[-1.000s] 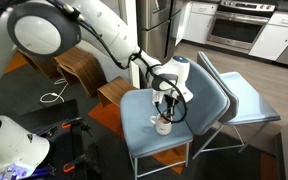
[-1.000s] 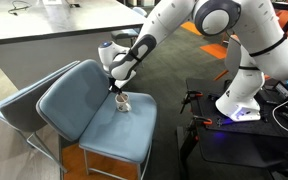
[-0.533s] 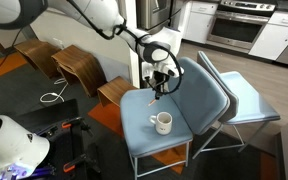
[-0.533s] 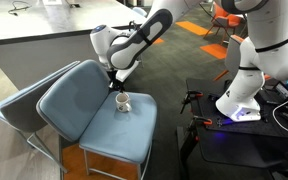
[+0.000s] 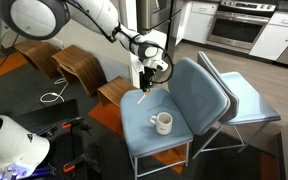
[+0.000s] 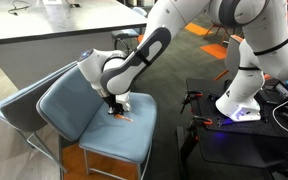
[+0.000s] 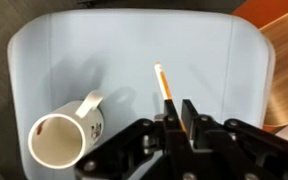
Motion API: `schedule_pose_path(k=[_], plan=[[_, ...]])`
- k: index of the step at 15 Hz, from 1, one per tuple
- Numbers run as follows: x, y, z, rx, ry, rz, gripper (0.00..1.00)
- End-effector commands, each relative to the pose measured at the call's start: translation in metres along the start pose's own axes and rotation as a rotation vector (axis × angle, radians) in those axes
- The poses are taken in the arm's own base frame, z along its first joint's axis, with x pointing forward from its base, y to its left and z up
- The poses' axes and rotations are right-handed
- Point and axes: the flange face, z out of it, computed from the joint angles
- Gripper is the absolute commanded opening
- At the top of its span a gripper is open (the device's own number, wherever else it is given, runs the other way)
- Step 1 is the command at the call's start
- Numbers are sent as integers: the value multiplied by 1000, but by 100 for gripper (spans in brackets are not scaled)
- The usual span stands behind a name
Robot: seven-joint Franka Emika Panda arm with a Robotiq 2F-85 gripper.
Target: Pick the marker from the cup and put it on the chair
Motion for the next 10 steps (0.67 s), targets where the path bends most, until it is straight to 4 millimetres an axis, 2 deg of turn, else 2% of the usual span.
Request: schedule_pose_path(k=[1, 2, 4, 9, 10], plan=[[20, -6, 14, -17, -47, -58, 41], [28, -5, 18, -26, -28, -57, 42], [34, -3, 14, -28, -6, -49, 55], [25, -2, -22, -19, 47, -66, 95], [20, -2, -29, -7, 47, -76, 99]])
